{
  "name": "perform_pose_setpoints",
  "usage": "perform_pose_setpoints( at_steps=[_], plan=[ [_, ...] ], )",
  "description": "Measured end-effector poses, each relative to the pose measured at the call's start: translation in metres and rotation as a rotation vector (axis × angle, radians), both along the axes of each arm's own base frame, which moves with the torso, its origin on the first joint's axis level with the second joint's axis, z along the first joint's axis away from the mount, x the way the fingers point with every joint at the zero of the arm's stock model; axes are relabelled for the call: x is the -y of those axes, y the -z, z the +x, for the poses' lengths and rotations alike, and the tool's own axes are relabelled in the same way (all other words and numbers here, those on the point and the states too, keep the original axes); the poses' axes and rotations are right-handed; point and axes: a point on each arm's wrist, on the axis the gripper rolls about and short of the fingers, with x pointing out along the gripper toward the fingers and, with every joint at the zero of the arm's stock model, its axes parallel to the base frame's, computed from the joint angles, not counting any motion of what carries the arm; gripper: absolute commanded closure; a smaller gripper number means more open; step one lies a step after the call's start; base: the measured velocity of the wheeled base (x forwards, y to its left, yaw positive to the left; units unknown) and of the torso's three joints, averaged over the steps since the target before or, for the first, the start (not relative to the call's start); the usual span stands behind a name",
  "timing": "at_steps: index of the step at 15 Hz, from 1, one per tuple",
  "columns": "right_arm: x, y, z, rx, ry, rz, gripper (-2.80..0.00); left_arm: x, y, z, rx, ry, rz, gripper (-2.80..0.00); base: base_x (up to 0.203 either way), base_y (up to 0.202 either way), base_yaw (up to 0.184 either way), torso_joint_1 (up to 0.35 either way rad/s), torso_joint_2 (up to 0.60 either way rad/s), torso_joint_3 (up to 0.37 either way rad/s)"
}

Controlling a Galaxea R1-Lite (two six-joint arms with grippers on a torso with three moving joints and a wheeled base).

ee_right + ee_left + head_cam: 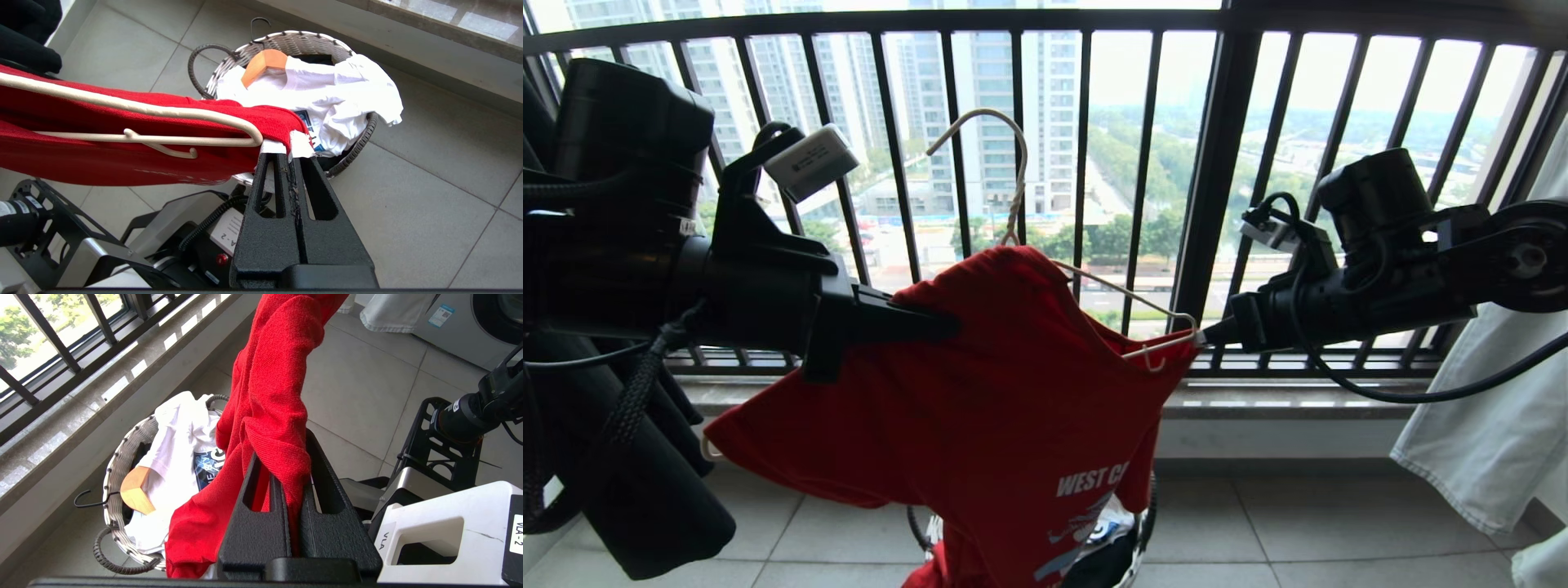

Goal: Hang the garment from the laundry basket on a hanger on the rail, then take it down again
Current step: Hang the clothes on the clothes rack

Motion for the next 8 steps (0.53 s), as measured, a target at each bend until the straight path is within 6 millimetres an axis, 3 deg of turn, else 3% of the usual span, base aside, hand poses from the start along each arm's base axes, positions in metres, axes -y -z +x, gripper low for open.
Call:
perform_pose_setpoints(
  at_steps=[8],
  plan=[
    [-0.0004, -0.0005, -0.0028, -0.002, -0.027, -0.025, 0.00, -0.0044, -0.0072, -0.0093, 0.024, -0.006, -0.013, 0.00, 0.000, 0.000, 0.000, 0.000, 0.00, 0.000]
  ],
)
